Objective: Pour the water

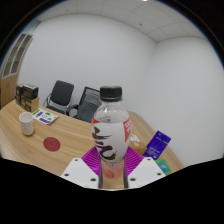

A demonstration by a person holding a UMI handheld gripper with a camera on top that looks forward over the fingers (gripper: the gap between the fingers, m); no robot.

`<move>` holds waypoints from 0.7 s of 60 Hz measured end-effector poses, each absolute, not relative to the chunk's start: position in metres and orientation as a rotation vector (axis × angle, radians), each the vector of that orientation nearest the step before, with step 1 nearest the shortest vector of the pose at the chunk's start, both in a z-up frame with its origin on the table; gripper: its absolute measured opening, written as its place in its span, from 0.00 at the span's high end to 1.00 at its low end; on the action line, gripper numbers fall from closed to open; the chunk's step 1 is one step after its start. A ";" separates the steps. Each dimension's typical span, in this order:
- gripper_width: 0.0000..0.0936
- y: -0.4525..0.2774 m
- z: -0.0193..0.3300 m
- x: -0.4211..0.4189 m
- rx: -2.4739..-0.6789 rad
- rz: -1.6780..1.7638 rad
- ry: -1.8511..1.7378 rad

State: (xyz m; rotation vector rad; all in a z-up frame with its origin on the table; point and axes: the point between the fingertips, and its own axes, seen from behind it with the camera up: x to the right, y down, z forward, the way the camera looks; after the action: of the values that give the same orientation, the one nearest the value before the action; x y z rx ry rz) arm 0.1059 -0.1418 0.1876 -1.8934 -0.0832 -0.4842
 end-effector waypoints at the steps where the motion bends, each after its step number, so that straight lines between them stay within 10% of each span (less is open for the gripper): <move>1: 0.70 -0.137 0.195 0.104 -1.885 -0.526 -0.105; 16: 0.70 -0.055 0.267 0.027 -1.711 -1.131 -0.568; 42: 0.70 0.038 0.195 -0.132 -1.179 -1.765 -1.516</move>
State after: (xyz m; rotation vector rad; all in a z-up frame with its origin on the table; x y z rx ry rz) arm -0.1322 0.0375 0.1945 -1.1785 -1.5164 -1.7649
